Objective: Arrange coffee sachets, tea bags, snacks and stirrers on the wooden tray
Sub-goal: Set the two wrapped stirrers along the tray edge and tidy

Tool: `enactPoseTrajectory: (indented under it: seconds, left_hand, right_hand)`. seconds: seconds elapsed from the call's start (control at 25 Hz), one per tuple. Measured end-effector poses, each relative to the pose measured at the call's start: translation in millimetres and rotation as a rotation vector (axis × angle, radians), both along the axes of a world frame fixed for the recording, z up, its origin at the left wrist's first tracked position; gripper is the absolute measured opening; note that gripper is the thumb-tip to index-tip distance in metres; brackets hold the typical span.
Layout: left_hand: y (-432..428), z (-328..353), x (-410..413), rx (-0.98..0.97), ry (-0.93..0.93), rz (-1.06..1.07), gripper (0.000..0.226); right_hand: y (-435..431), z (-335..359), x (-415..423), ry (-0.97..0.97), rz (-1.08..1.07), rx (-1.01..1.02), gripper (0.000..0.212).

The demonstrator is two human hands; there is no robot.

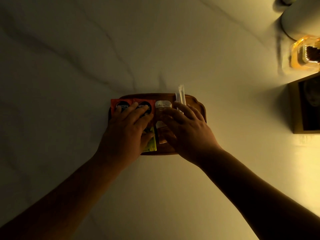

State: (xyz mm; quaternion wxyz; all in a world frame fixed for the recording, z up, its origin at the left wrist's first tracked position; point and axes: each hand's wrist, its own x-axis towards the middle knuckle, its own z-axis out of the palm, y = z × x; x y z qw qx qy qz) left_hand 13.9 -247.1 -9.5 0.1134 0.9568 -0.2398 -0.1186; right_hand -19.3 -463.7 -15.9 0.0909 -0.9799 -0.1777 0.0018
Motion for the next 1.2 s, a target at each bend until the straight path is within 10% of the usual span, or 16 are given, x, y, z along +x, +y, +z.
enactPoseTrajectory:
  seconds: [0.72, 1.2]
  left_hand:
    - [24, 3, -62, -0.046, -0.152, -0.168, 0.042]
    - [19, 17, -22, -0.12, -0.137, 0.171, 0.038]
  right_hand:
    - [18, 11, -60, 0.151, -0.077, 0.026, 0.047]
    - [2, 20, 2, 0.114, -0.385, 0.182, 0.048]
